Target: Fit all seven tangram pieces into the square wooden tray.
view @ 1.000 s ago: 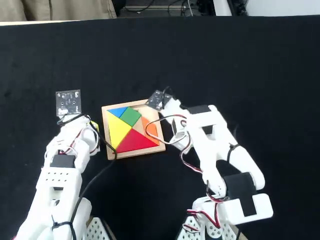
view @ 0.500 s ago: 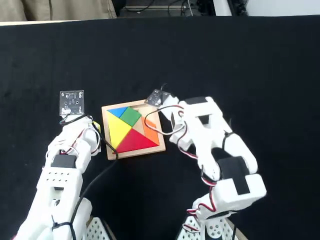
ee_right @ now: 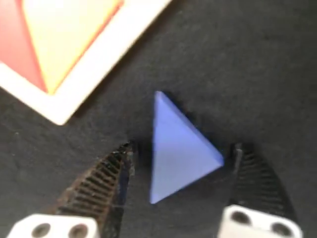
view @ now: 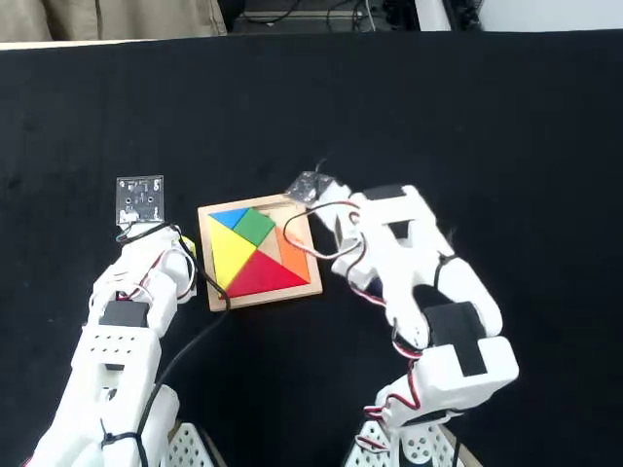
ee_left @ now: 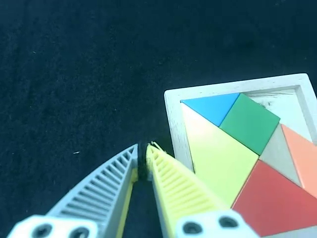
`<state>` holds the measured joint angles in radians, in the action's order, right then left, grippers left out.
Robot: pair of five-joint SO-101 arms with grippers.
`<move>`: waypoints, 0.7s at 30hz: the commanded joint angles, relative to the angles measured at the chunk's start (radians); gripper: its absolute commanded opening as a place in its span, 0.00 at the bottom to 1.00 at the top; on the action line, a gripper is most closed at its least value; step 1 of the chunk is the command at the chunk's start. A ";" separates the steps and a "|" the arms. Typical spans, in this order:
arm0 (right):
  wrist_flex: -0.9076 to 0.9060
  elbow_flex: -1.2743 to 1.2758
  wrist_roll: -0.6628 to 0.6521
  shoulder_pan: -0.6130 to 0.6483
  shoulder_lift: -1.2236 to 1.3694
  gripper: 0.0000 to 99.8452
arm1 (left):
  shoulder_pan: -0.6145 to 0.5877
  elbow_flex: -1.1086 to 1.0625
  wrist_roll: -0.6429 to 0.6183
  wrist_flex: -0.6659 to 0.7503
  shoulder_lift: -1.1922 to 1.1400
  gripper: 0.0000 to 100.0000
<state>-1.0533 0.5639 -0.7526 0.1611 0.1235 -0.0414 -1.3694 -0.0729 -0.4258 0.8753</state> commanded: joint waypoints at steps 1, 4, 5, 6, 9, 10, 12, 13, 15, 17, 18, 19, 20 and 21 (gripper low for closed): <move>-0.011 -0.016 -0.006 -0.020 0.005 0.17 | 0.007 0.005 0.009 0.020 0.009 0.05; -0.011 -0.016 -0.006 -0.018 0.005 0.10 | 0.007 0.005 0.009 0.020 0.009 0.05; -0.011 -0.016 -0.006 -0.018 0.005 0.09 | 0.007 0.005 0.009 0.020 0.009 0.05; -0.011 -0.016 -0.006 -0.018 0.005 0.08 | 0.007 0.005 0.009 0.020 0.009 0.05; -0.011 -0.016 -0.006 -0.017 0.005 0.06 | 0.007 0.005 0.009 0.020 0.009 0.05; -0.011 -0.016 -0.006 -0.017 0.005 0.05 | 0.007 0.005 0.009 0.020 0.009 0.05; -0.009 -0.018 -0.006 -0.017 -0.002 0.04 | 0.007 0.005 0.009 0.020 0.009 0.05; -0.008 -0.022 -0.006 -0.017 -0.002 0.03 | 0.007 0.005 0.009 0.020 0.009 0.05; -0.003 -0.039 -0.006 -0.017 -0.010 0.01 | 0.007 0.005 0.009 0.020 0.009 0.05; -0.025 -0.065 -0.005 -0.017 -0.047 0.01 | 0.007 0.005 0.009 0.020 0.009 0.05; -0.048 -0.082 -0.005 -0.017 -0.076 0.01 | 0.007 0.005 0.009 0.020 0.009 0.05; -0.074 -0.099 -0.005 -0.017 -0.113 0.01 | 0.007 0.005 0.009 0.020 0.009 0.05; -0.101 -0.117 -0.005 -0.017 -0.154 0.01 | 0.007 0.005 0.009 0.020 0.009 0.05; -0.127 -0.139 -0.005 -0.015 -0.197 0.01 | 0.007 0.005 0.009 0.020 0.009 0.05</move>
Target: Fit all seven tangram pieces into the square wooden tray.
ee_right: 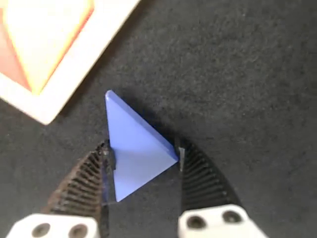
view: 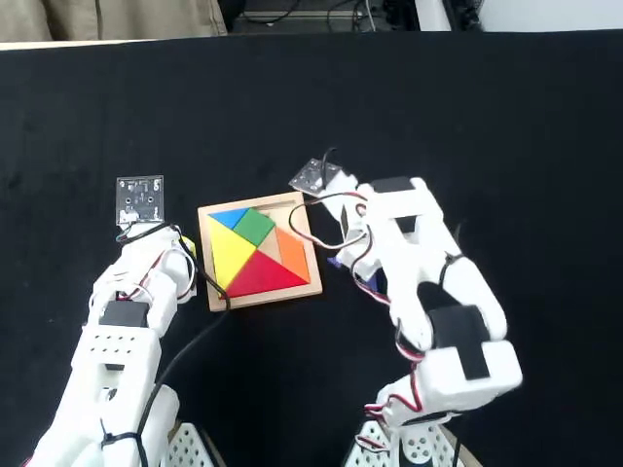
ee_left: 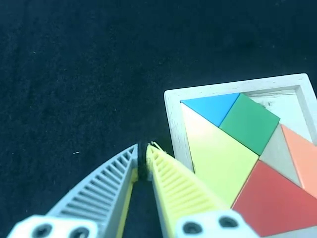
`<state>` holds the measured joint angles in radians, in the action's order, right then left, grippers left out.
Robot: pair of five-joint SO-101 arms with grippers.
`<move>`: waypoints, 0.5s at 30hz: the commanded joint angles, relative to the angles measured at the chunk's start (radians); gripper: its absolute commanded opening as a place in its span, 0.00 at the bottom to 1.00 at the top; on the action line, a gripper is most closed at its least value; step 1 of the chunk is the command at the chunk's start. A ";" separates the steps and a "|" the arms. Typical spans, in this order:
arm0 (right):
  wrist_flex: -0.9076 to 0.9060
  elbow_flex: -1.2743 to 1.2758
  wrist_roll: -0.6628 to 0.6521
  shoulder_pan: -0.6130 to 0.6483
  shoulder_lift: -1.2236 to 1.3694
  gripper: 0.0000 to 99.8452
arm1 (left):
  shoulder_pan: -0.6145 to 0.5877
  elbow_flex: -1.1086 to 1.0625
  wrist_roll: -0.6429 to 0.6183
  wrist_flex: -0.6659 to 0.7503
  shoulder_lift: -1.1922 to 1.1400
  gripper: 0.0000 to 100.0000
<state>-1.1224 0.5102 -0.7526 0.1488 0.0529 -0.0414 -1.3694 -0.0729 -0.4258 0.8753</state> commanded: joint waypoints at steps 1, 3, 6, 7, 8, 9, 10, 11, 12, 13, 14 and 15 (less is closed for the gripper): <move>-0.083 -0.105 -0.005 -0.002 -0.171 0.01 | 0.005 0.005 0.009 0.020 0.009 0.05; -0.126 -0.147 -0.005 0.012 -0.260 0.01 | 0.004 0.005 0.009 0.020 0.009 0.05; -0.175 -0.208 -0.003 0.055 -0.374 0.01 | 0.004 0.005 0.009 0.020 0.009 0.05; -0.183 -0.228 -0.003 0.068 -0.401 0.01 | 0.004 0.005 0.009 0.020 0.009 0.05; -0.184 -0.246 -0.003 0.078 -0.426 0.01 | 0.004 0.005 0.009 0.020 0.009 0.05; -0.183 -0.262 -0.003 0.091 -0.441 0.01 | 0.005 0.005 0.009 0.020 0.009 0.05; -0.180 -0.278 -0.003 0.101 -0.449 0.01 | 0.005 0.005 0.009 0.020 0.009 0.04; -0.175 -0.291 0.008 0.114 -0.447 0.01 | 0.005 0.004 0.009 0.020 0.009 0.04; -0.170 -0.303 0.028 0.129 -0.438 0.01 | 0.005 0.004 0.009 0.020 0.009 0.04; -0.150 -0.309 0.054 0.141 -0.423 0.01 | 0.005 0.004 0.009 0.020 0.009 0.04; -0.129 -0.312 0.077 0.152 -0.403 0.01 | 0.005 0.004 0.009 0.020 0.009 0.04; -0.104 -0.314 0.089 0.161 -0.378 0.01 | 0.005 0.004 0.009 0.020 0.009 0.04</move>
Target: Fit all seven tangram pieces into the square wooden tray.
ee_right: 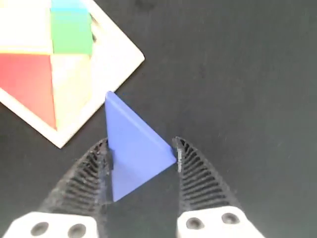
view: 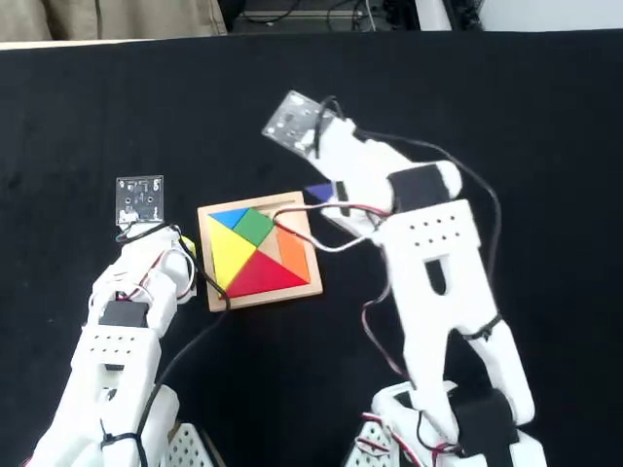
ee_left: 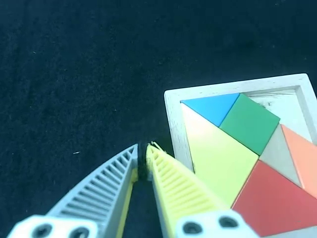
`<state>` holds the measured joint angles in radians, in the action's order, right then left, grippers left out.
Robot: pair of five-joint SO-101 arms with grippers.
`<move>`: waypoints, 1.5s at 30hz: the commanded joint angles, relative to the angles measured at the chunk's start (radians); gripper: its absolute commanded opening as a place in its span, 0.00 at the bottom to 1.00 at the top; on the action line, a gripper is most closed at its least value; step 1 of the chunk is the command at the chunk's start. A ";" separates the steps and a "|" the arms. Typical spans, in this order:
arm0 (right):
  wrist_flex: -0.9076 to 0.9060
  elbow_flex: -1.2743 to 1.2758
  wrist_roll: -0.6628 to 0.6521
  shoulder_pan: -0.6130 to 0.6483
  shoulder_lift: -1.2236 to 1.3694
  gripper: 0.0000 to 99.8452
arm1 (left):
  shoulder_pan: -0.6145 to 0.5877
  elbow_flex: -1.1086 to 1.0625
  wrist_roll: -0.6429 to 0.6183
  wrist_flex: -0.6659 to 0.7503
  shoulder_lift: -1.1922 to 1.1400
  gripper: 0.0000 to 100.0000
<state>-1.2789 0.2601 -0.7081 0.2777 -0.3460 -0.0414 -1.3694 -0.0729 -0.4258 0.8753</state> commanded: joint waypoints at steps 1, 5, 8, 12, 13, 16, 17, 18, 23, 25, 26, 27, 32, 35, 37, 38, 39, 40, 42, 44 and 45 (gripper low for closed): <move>0.077 -0.064 0.049 0.041 0.051 0.01 | 0.004 0.004 0.009 0.020 0.009 0.04; 0.193 -0.067 0.049 0.072 0.202 0.01 | 0.001 -0.005 0.009 0.021 0.012 0.04; 0.249 -0.104 0.049 0.097 0.335 0.01 | -0.001 -0.015 0.009 0.057 0.011 0.04; 0.259 -0.236 0.049 0.103 0.524 0.01 | -0.001 -0.031 0.009 0.091 0.011 0.04; 0.258 -0.275 0.049 0.100 0.572 0.01 | -0.001 -0.031 0.009 0.091 0.011 0.04; 0.250 -0.392 0.049 0.095 0.710 0.01 | -0.001 -0.030 0.009 0.091 0.011 0.04; 0.247 -0.420 0.049 0.095 0.751 0.01 | -0.001 -0.030 0.009 0.091 0.011 0.04; 0.233 -0.449 0.049 0.098 0.786 0.01 | -0.001 -0.030 0.009 0.091 0.011 0.04; 0.138 -0.562 0.049 0.114 0.905 0.01 | 0.005 -0.028 0.009 0.091 0.011 0.04; 0.107 -0.582 0.049 0.117 0.923 0.01 | 0.007 -0.027 0.009 0.091 0.011 0.05; 0.097 -0.587 0.049 0.120 0.929 0.01 | 0.007 -0.027 0.009 0.091 0.011 0.05; 0.097 -0.587 0.049 0.121 0.931 0.01 | 0.007 -0.027 0.009 0.091 0.011 0.05; 0.095 -0.584 0.055 0.141 0.937 0.01 | 0.007 -0.027 0.009 0.091 0.011 0.05; 0.081 -0.582 0.057 0.163 0.937 0.01 | 0.007 -0.027 0.009 0.091 0.011 0.04; 0.066 -0.584 0.057 0.180 0.937 0.01 | 0.007 -0.027 0.009 0.091 0.011 0.04; 0.066 -0.584 0.057 0.184 0.937 0.01 | 0.007 -0.027 0.009 0.091 0.011 0.04; 0.066 -0.582 0.057 0.184 0.937 0.01 | 0.007 -0.027 0.009 0.091 0.011 0.04; 0.066 -0.582 0.057 0.184 0.937 0.01 | 0.007 -0.027 0.009 0.091 0.011 0.04; 0.066 -0.582 0.057 0.178 0.937 0.02 | 0.007 -0.027 0.009 0.091 0.011 0.04; 0.066 -0.582 0.057 0.178 0.937 0.02 | 0.007 -0.027 0.009 0.091 0.011 0.04; 0.066 -0.581 0.057 0.178 0.937 0.02 | 0.007 -0.027 0.009 0.091 0.011 0.04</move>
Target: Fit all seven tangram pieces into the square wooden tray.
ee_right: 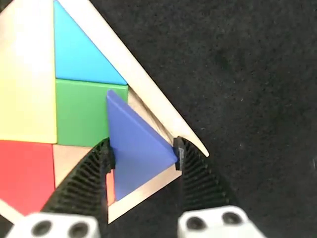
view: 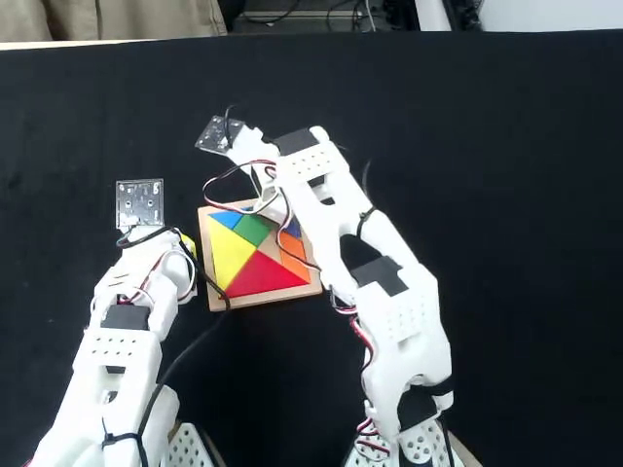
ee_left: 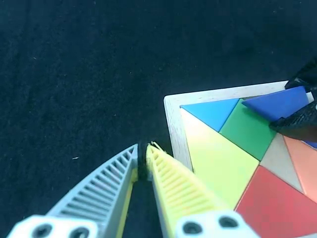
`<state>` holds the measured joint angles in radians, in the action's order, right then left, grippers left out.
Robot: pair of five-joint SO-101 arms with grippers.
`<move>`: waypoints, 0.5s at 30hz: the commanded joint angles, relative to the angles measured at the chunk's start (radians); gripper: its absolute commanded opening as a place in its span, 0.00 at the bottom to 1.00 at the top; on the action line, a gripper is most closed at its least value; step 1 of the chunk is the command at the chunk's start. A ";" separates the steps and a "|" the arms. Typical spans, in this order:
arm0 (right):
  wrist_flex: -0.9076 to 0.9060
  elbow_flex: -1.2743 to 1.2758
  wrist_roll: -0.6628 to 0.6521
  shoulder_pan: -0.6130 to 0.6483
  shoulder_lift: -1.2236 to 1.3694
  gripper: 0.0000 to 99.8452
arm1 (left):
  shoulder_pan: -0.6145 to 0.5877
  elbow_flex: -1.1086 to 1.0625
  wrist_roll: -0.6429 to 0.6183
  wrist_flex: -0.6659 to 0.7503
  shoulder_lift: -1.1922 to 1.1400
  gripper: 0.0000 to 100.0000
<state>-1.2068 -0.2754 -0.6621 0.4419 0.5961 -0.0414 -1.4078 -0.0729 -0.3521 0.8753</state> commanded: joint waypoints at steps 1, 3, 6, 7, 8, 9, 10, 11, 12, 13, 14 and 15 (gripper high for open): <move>-0.006 -0.041 0.011 0.014 -0.005 0.02 | 0.007 0.012 0.009 0.017 0.011 0.04; -0.005 -0.031 0.011 0.015 -0.010 0.02 | 0.007 0.012 0.009 0.017 0.011 0.04; -0.006 -0.047 0.012 0.011 -0.018 0.01 | 0.007 0.012 0.009 0.017 0.011 0.04; -0.006 -0.050 0.012 -0.003 -0.027 0.01 | 0.007 0.012 0.009 0.017 0.011 0.04; -0.003 -0.050 0.012 -0.012 -0.033 0.01 | 0.007 0.012 0.009 0.017 0.011 0.04; 0.002 -0.050 0.012 -0.021 -0.039 0.01 | 0.007 0.012 0.009 0.017 0.011 0.04; 0.003 -0.050 0.012 -0.025 -0.039 0.01 | 0.007 0.012 0.009 0.017 0.011 0.04; 0.012 -0.048 0.012 -0.026 -0.038 0.01 | 0.007 0.012 0.009 0.017 0.011 0.04; 0.023 -0.047 0.012 -0.026 -0.030 0.01 | 0.007 0.012 0.009 0.017 0.011 0.04; 0.032 -0.047 0.012 -0.025 -0.018 0.01 | 0.007 0.012 0.009 0.017 0.011 0.04; 0.035 -0.048 0.012 -0.023 -0.002 0.01 | 0.007 0.012 0.009 0.017 0.011 0.04; 0.041 -0.051 0.012 -0.023 0.010 0.01 | 0.007 0.012 0.009 0.017 0.011 0.04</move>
<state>-1.1899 -0.2754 -0.6621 0.4358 0.6038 -0.0414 -1.4078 -0.0729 -0.3521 0.8753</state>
